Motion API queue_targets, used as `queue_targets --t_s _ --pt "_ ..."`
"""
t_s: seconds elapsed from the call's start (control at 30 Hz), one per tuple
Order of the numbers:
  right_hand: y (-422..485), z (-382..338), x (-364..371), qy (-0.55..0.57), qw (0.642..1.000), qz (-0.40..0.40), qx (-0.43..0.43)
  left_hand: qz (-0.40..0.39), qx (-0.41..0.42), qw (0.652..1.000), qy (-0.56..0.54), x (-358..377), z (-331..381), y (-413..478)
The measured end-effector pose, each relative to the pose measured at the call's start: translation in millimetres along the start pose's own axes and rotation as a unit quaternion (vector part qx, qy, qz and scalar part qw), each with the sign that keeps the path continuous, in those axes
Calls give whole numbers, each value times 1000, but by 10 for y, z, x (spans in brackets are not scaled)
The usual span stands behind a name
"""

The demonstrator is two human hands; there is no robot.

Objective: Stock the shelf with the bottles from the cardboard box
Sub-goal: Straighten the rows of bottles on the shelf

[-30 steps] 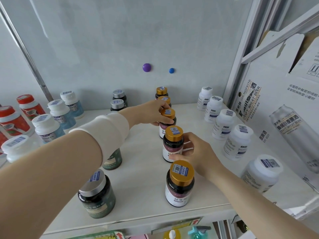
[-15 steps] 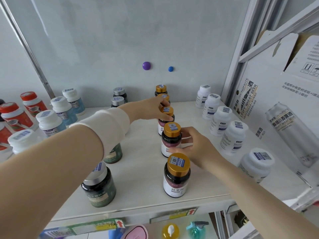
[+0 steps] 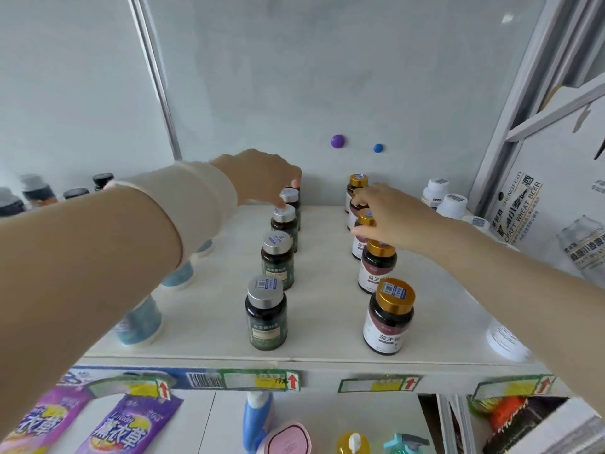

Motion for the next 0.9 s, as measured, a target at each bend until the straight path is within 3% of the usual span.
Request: queue_targets --t_s 0.2,0.3,0.47,0.6,0.9 --pt "229 -436 58 -135 990 -44 -17 0 37 990 134 110 -305 -109" --pt "312 -549 141 -157 986 -53 2 0 64 987 145 217 -413 -68" --pt "293 -608 283 -72 992 -78 63 5 79 995 -56 427 -438 51" --pt "186 -601 387 21 993 -82 81 -17 79 972 -222 598 -359 88" --pt "83 -752 686 304 940 -50 147 -32 34 937 -346 801 -296 188"
Point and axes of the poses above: each hand's wrist, its own y-axis towards the middle knuckle, its own x-axis out of the palm, z = x × y, the point moved 6 cm from there along y, towards the middle knuckle, and after that the axes turned 1 degree about z, right-handed, at the moved point
